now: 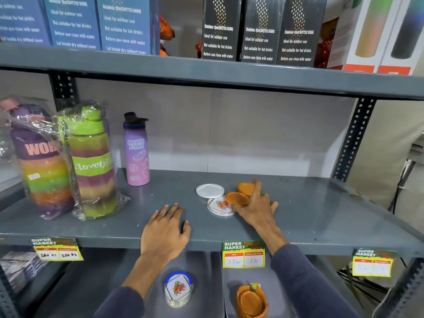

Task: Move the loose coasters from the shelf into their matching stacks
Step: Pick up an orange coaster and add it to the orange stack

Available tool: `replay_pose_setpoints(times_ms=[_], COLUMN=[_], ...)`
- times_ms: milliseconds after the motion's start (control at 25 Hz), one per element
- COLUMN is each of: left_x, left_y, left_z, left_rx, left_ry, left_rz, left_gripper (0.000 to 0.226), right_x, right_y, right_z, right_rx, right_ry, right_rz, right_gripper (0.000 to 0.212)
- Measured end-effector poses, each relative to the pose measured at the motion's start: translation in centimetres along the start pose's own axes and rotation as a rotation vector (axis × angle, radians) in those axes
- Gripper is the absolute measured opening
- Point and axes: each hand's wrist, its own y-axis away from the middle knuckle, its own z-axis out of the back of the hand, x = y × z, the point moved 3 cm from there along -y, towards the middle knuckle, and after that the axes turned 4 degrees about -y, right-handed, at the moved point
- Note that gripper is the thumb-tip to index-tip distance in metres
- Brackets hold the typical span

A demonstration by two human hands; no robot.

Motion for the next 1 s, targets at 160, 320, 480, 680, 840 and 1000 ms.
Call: replay_pose_setpoints(times_ms=[160,320,480,680,840,1000], left_x=[0.0,0.1,0.2,0.2,0.1,0.0], left_y=[-0.1,-0.1,-0.6,-1.0,-1.0,-0.8], left_z=[0.3,0.3,0.0,0.1,0.4,0.4], left_rx=[0.024,0.051,0.143,0.218,0.184,0.161], left_ry=[-0.016,-0.014,0.004,-0.008,0.022,0.028], left_rz=[0.005,-0.005,-0.048,-0.062,-0.042,-0.034], left_gripper=[0.057,0.057,0.058,0.057,0.057,0.056], right_x=[1.0,4.6,8.6,11.7,11.9,10.7], right_y=[1.0,4.6,10.1,15.3,16.6,17.2], right_z=[1.9,6.8,12.5,17.4,18.1,17.0], right_rx=[-0.084,-0.309,-0.545,-0.671,-0.641,-0.53], right_ry=[-0.091,-0.215,-0.378,-0.414,-0.423,-0.425], right_rz=[0.091,0.388,0.658,0.89,0.865,0.772], right_gripper=[0.103,0.096,0.095,0.082,0.081,0.085])
